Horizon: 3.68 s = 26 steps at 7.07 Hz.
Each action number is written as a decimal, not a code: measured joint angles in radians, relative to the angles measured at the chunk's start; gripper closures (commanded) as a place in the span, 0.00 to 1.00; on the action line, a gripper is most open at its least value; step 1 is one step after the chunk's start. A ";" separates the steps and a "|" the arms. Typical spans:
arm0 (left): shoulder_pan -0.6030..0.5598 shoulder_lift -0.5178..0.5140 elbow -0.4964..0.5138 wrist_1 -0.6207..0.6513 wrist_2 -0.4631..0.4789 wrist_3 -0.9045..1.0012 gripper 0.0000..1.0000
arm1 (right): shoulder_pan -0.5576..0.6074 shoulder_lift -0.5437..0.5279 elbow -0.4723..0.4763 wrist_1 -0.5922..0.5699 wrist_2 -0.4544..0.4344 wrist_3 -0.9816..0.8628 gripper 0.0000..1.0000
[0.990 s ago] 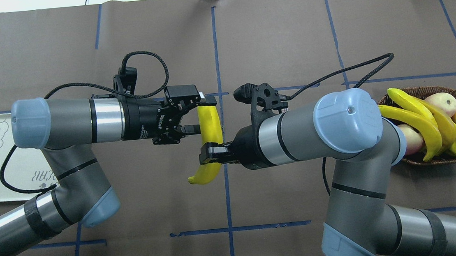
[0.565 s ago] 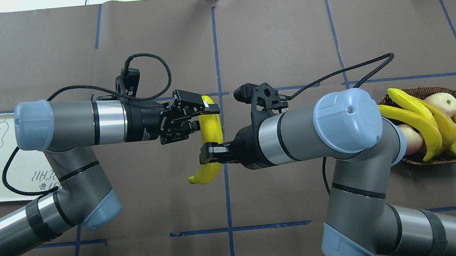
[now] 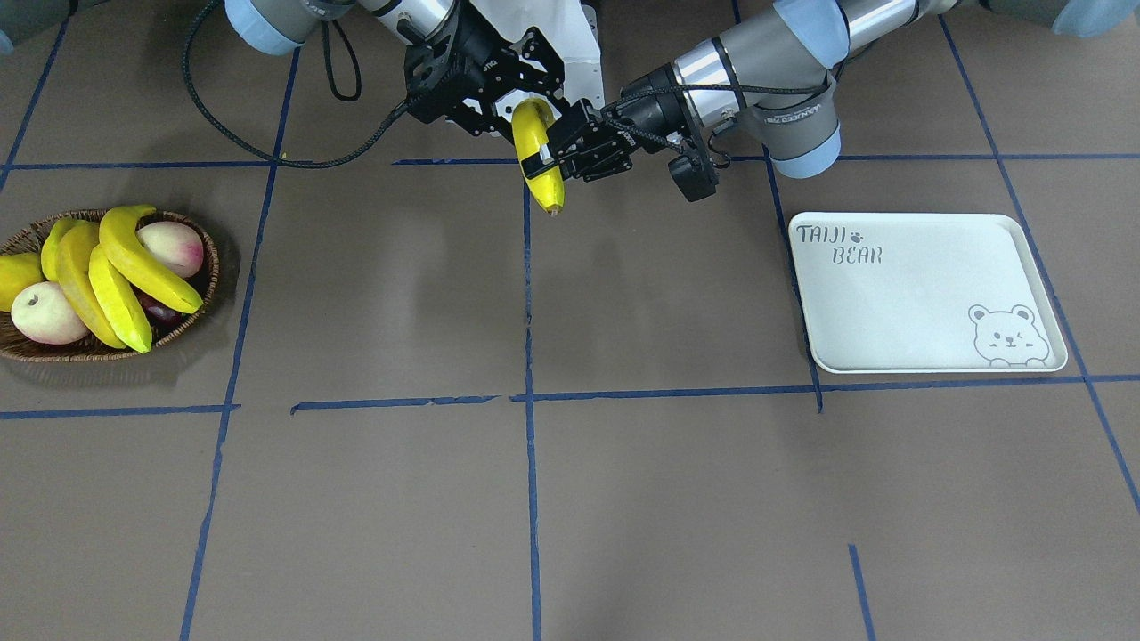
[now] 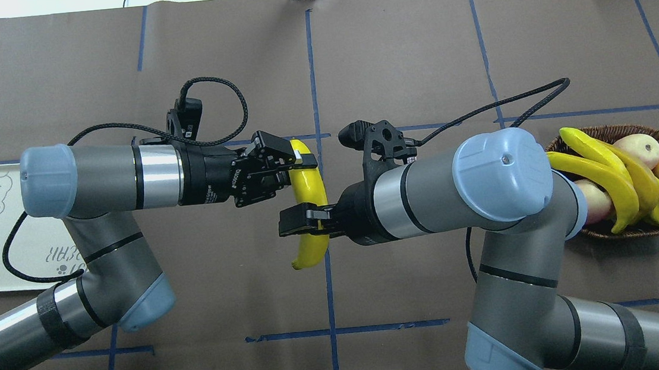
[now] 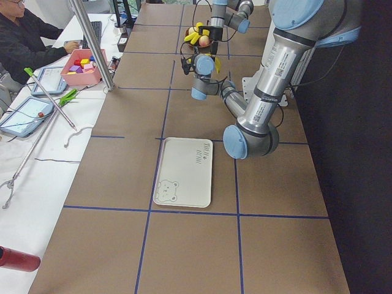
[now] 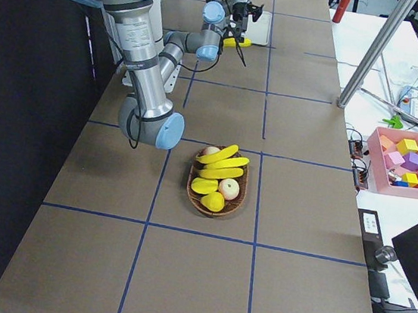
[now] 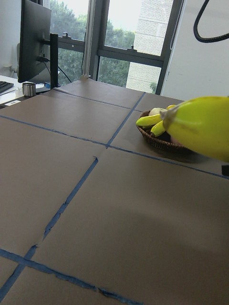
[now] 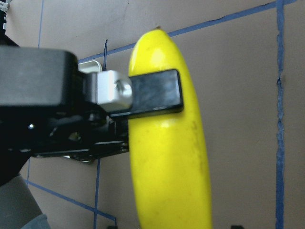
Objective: Transfer all bananas from basket to plate
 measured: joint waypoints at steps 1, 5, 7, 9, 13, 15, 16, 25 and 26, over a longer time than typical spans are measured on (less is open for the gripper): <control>-0.007 0.005 0.000 0.006 -0.002 0.000 1.00 | 0.001 0.000 0.004 0.001 0.001 0.001 0.00; -0.220 0.067 -0.009 0.264 -0.184 0.106 1.00 | 0.089 -0.026 0.068 -0.007 0.056 -0.002 0.00; -0.371 0.213 -0.019 0.382 -0.311 0.355 1.00 | 0.222 -0.086 0.078 -0.010 0.139 -0.011 0.00; -0.451 0.430 -0.016 0.425 -0.330 0.680 1.00 | 0.313 -0.161 0.064 -0.032 0.163 -0.101 0.00; -0.516 0.602 -0.005 0.567 -0.239 1.033 1.00 | 0.391 -0.191 0.046 -0.308 0.169 -0.464 0.00; -0.514 0.604 0.000 0.601 -0.220 1.054 0.01 | 0.402 -0.193 0.044 -0.334 0.172 -0.491 0.00; -0.515 0.605 0.004 0.605 -0.219 1.069 0.00 | 0.405 -0.195 0.043 -0.336 0.172 -0.494 0.00; -0.598 0.604 -0.066 0.661 -0.390 1.094 0.00 | 0.603 -0.414 0.046 -0.333 0.299 -0.855 0.00; -0.600 0.604 -0.112 0.706 -0.396 1.097 0.00 | 0.636 -0.471 0.051 -0.329 0.313 -0.914 0.00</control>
